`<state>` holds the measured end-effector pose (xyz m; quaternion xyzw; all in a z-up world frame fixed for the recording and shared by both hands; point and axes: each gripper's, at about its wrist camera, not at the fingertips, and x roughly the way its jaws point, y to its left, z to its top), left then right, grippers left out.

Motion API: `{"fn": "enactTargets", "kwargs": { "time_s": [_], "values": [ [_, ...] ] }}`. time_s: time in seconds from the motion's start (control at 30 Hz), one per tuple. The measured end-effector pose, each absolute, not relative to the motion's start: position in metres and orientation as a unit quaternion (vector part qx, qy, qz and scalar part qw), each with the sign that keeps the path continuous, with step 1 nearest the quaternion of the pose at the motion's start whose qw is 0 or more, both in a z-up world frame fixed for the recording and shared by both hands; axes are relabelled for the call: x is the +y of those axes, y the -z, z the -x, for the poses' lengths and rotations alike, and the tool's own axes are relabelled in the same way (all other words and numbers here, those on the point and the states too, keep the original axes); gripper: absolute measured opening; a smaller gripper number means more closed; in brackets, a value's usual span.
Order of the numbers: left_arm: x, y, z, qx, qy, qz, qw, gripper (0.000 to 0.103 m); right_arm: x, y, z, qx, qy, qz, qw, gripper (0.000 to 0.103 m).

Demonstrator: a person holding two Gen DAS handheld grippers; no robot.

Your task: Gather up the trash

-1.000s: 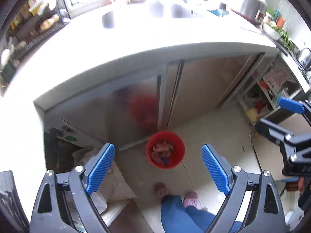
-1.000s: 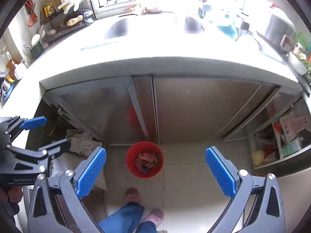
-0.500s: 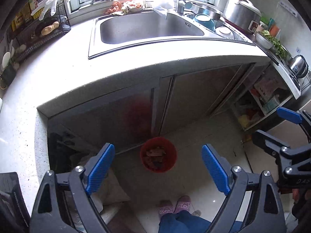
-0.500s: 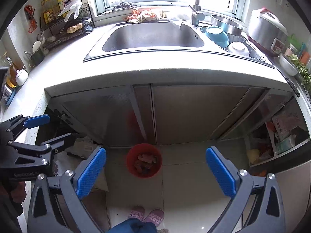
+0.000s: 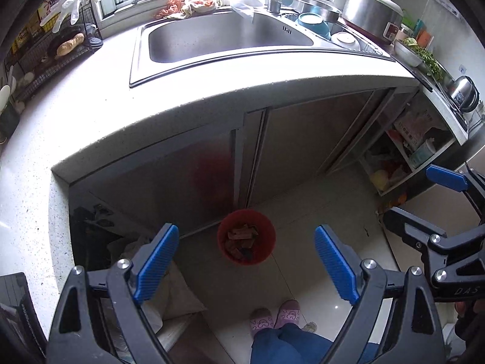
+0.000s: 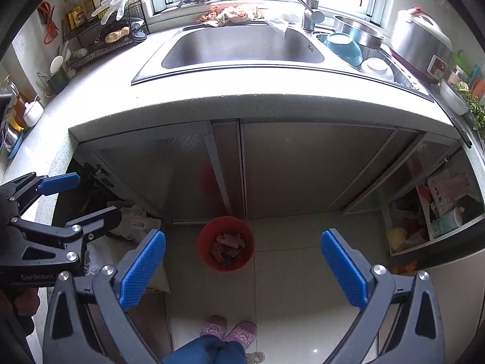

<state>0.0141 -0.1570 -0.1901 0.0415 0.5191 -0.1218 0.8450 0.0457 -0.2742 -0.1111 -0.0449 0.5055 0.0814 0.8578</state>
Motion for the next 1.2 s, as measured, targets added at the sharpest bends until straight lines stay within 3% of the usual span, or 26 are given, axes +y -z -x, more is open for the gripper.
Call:
{"fn": "enactTargets", "kwargs": {
  "time_s": [1.2],
  "values": [
    [-0.1584, 0.1911, -0.0168, 0.525, 0.113, -0.051, 0.842, 0.09, -0.2692, 0.1128, -0.0473, 0.515, -0.083, 0.049, 0.852, 0.102]
  ]
}}
